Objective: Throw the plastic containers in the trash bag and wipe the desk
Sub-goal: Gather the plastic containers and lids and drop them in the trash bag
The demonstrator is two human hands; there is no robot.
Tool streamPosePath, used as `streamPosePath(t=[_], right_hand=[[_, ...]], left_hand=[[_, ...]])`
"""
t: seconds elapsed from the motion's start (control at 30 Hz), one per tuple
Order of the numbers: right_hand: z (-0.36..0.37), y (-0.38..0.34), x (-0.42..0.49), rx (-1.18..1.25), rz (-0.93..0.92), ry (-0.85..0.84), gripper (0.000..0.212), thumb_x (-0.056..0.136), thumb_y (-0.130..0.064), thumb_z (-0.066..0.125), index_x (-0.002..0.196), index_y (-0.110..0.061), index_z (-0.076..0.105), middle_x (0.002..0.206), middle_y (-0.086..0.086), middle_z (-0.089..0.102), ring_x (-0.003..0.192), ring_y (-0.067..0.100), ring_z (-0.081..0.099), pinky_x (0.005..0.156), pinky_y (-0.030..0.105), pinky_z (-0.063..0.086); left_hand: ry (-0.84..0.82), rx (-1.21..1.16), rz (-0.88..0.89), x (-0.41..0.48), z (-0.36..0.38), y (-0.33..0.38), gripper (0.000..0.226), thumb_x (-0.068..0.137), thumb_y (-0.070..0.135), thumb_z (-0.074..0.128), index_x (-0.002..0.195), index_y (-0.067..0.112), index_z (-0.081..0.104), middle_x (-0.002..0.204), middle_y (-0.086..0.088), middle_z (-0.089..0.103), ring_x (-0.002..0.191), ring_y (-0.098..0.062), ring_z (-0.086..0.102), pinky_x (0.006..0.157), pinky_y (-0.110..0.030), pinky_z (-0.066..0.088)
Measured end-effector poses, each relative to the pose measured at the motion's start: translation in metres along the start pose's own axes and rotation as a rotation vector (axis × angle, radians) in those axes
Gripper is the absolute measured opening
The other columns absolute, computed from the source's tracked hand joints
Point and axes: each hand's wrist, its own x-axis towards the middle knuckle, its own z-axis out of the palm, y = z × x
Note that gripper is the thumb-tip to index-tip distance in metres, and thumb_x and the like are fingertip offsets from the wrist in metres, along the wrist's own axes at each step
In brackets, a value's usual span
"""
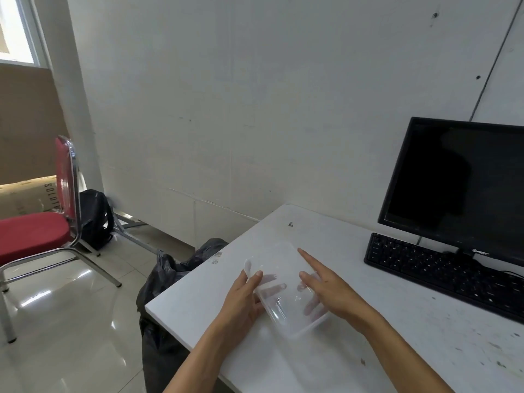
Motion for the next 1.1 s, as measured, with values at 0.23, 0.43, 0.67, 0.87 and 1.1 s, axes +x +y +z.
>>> streamPosePath(t=[0.23,0.43,0.67,0.87,1.1], right_hand=[[0.015,0.005,0.008,0.236,0.004,0.235,0.057,0.104,-0.034,0.046,0.151,-0.056,0.02,0.115,0.001,0.061,0.071,0.018,0.073,0.081,0.048,0.062],[0.008,0.001,0.001,0.271,0.009,0.055,0.054,0.101,-0.042,0.05,0.147,-0.057,0.027,0.13,0.0,0.059,0.108,0.03,0.066,0.059,0.04,0.061],[0.02,-0.003,-0.003,0.311,0.051,0.141,0.042,0.103,-0.037,0.05,0.144,-0.036,0.038,0.108,0.016,0.066,0.09,0.032,0.072,0.06,0.042,0.063],[0.025,-0.014,0.008,0.329,0.051,0.123,0.028,0.102,-0.039,0.051,0.13,-0.038,0.045,0.113,0.018,0.062,0.096,0.032,0.07,0.065,0.045,0.063],[0.031,-0.042,0.056,0.392,0.113,0.073,0.026,0.098,-0.013,0.047,0.119,-0.024,0.058,0.117,0.02,0.062,0.091,0.041,0.069,0.06,0.045,0.062]], left_hand=[[-0.197,0.251,0.024,0.0,-0.002,-0.001,0.07,0.094,0.012,0.066,0.154,0.019,0.032,0.13,-0.009,0.069,0.114,-0.033,0.069,0.095,-0.043,0.056],[-0.227,0.102,0.032,-0.002,-0.01,0.003,0.045,0.09,0.003,0.065,0.132,0.02,0.058,0.131,-0.01,0.068,0.117,-0.038,0.066,0.101,-0.049,0.052],[-0.199,0.123,0.065,-0.004,-0.006,0.0,0.073,0.081,0.006,0.076,0.145,0.022,0.045,0.134,-0.014,0.064,0.114,-0.038,0.068,0.094,-0.044,0.057],[-0.197,0.028,0.071,-0.005,-0.015,0.003,0.079,0.079,0.003,0.079,0.147,0.022,0.043,0.132,-0.013,0.066,0.114,-0.037,0.068,0.093,-0.042,0.058],[-0.032,0.047,0.053,0.005,-0.039,0.018,0.058,0.085,0.028,0.075,0.137,0.02,0.052,0.128,-0.009,0.067,0.112,-0.028,0.07,0.089,-0.038,0.058]])
